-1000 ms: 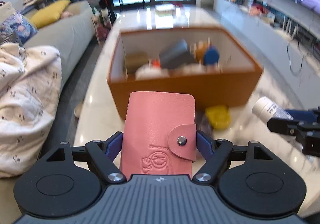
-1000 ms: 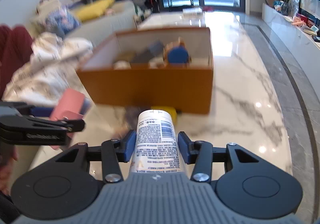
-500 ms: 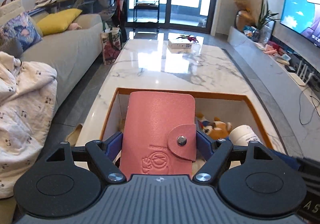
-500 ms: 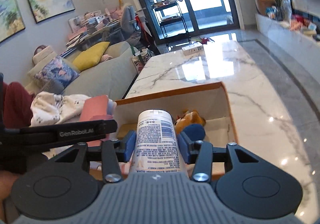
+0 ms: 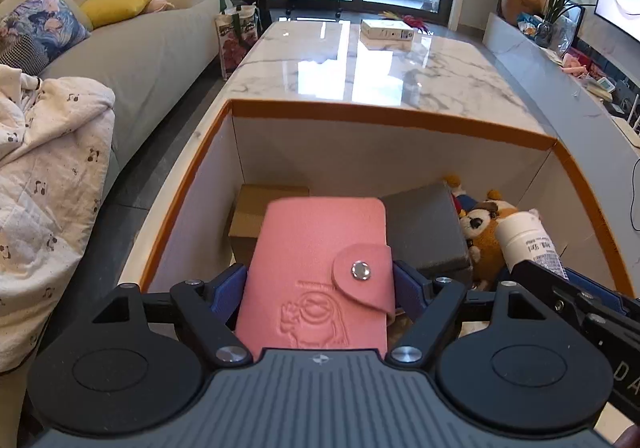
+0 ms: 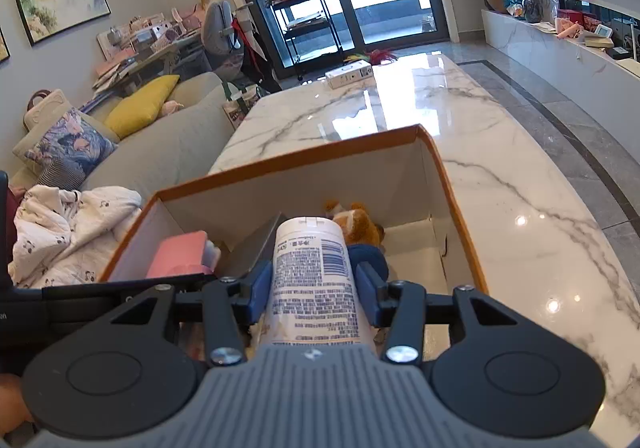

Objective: Organize objects
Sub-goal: 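Carry the wallet and lotion bottle over the orange box with both tools, then lower the wallet and bottle into the orange box and open both tools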

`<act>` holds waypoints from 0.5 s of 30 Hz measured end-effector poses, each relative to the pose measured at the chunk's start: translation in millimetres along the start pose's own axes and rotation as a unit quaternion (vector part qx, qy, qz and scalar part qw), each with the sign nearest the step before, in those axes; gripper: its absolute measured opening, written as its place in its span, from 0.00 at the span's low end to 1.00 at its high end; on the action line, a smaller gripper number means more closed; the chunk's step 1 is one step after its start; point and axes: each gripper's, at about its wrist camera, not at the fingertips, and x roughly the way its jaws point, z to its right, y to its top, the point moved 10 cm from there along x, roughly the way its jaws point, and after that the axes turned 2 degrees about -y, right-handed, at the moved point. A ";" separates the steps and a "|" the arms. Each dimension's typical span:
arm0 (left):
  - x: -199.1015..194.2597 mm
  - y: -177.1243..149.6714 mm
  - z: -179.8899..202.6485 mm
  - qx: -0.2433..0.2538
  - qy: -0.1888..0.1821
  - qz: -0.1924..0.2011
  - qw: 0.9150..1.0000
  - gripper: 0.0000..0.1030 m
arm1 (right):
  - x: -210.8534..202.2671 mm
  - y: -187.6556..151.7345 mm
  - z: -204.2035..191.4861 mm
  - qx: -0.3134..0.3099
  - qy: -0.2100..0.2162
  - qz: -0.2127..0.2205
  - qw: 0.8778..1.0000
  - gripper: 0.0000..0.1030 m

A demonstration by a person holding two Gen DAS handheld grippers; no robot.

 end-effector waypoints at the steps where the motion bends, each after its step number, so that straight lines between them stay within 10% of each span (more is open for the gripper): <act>1: 0.3 -0.8 -0.4 -0.001 0.001 0.000 1.000 0.88 | 3.0 -1.2 0.0 0.002 0.001 -0.005 1.000 0.47; 15: -1.8 -8.3 5.0 0.043 0.016 -0.014 0.999 0.89 | 19.6 -23.4 2.4 -0.040 -0.038 -0.040 0.998 0.47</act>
